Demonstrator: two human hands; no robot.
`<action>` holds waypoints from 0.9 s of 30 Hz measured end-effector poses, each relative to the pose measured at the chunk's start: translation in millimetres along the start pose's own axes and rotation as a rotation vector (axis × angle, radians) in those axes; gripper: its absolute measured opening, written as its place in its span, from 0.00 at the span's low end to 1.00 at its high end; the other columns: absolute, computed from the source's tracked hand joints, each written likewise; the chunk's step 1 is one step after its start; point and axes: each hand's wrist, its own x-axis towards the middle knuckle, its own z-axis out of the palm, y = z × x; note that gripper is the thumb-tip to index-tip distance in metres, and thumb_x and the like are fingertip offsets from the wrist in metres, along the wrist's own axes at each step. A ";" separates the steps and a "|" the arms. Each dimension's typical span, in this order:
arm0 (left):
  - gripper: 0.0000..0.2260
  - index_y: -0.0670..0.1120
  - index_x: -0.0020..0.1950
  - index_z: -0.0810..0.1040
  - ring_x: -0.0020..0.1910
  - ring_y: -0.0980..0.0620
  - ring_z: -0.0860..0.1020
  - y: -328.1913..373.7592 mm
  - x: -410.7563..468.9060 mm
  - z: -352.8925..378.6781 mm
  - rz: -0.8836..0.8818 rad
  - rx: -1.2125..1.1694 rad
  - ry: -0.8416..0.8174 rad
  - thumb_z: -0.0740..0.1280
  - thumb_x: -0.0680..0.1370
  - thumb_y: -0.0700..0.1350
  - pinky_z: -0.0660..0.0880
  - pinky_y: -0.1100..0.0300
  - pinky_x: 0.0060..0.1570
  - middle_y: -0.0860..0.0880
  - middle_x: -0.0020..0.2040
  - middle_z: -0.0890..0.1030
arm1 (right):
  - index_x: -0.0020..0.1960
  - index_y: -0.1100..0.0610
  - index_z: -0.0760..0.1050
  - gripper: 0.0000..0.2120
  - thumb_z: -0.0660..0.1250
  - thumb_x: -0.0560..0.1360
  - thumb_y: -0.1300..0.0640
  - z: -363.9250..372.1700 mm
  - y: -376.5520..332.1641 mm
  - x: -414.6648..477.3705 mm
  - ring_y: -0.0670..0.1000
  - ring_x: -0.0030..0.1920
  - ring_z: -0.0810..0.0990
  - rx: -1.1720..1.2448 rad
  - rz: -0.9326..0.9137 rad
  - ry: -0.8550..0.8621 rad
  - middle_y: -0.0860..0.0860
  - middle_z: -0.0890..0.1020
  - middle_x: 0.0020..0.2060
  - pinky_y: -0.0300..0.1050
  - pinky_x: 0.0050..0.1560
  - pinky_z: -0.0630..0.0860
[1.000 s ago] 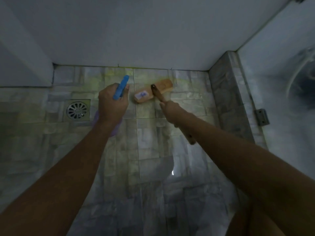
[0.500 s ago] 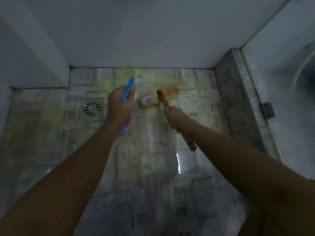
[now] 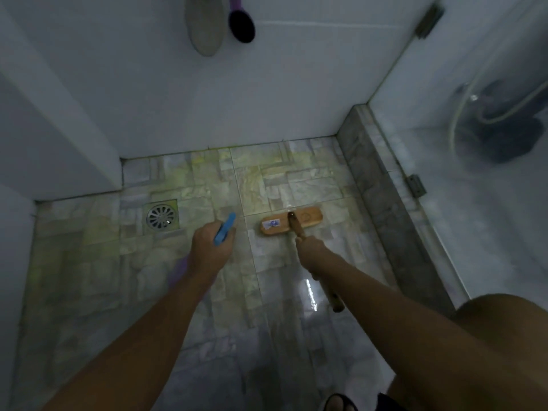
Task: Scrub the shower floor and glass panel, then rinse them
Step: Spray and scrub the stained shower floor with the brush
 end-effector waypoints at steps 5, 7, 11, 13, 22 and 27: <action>0.18 0.45 0.31 0.66 0.24 0.50 0.65 1.7 -3.3 -1.5 0.048 0.000 -0.042 0.72 0.74 0.45 0.62 0.58 0.27 0.48 0.26 0.68 | 0.72 0.60 0.65 0.25 0.66 0.77 0.65 5.7 -8.6 -0.6 0.59 0.54 0.80 -0.009 0.014 0.031 0.61 0.76 0.62 0.51 0.45 0.80; 0.19 0.44 0.31 0.67 0.25 0.48 0.68 3.9 -1.5 1.8 0.048 0.012 -0.061 0.72 0.73 0.49 0.64 0.56 0.27 0.47 0.26 0.70 | 0.68 0.62 0.68 0.18 0.63 0.79 0.64 6.3 -13.5 -3.8 0.59 0.56 0.79 -0.046 0.004 0.034 0.60 0.76 0.62 0.49 0.46 0.78; 0.22 0.45 0.28 0.66 0.22 0.51 0.64 11.6 -1.4 6.7 0.074 0.015 -0.030 0.76 0.73 0.45 0.62 0.57 0.25 0.49 0.24 0.66 | 0.67 0.63 0.69 0.16 0.61 0.79 0.65 4.2 -13.3 1.3 0.57 0.43 0.79 0.035 0.004 0.047 0.60 0.77 0.58 0.44 0.29 0.73; 0.22 0.45 0.28 0.66 0.22 0.52 0.64 14.6 -0.6 10.1 0.053 0.018 -0.031 0.76 0.74 0.47 0.62 0.57 0.24 0.50 0.23 0.66 | 0.66 0.64 0.69 0.15 0.58 0.81 0.61 5.0 -14.4 2.3 0.55 0.39 0.77 0.111 0.017 0.027 0.58 0.77 0.49 0.45 0.30 0.73; 0.16 0.42 0.34 0.75 0.28 0.46 0.76 9.8 7.3 7.0 -0.064 -0.037 0.002 0.77 0.72 0.48 0.75 0.48 0.30 0.46 0.29 0.76 | 0.67 0.65 0.69 0.19 0.52 0.83 0.55 -2.4 -15.1 5.6 0.66 0.57 0.79 0.289 0.012 0.033 0.65 0.77 0.60 0.53 0.46 0.76; 0.16 0.42 0.35 0.72 0.27 0.45 0.73 4.2 3.0 4.8 0.013 -0.012 0.063 0.76 0.73 0.47 0.73 0.48 0.30 0.45 0.29 0.74 | 0.59 0.62 0.73 0.22 0.52 0.83 0.45 20.6 5.2 6.4 0.60 0.51 0.81 0.312 -0.017 0.209 0.59 0.80 0.49 0.47 0.44 0.76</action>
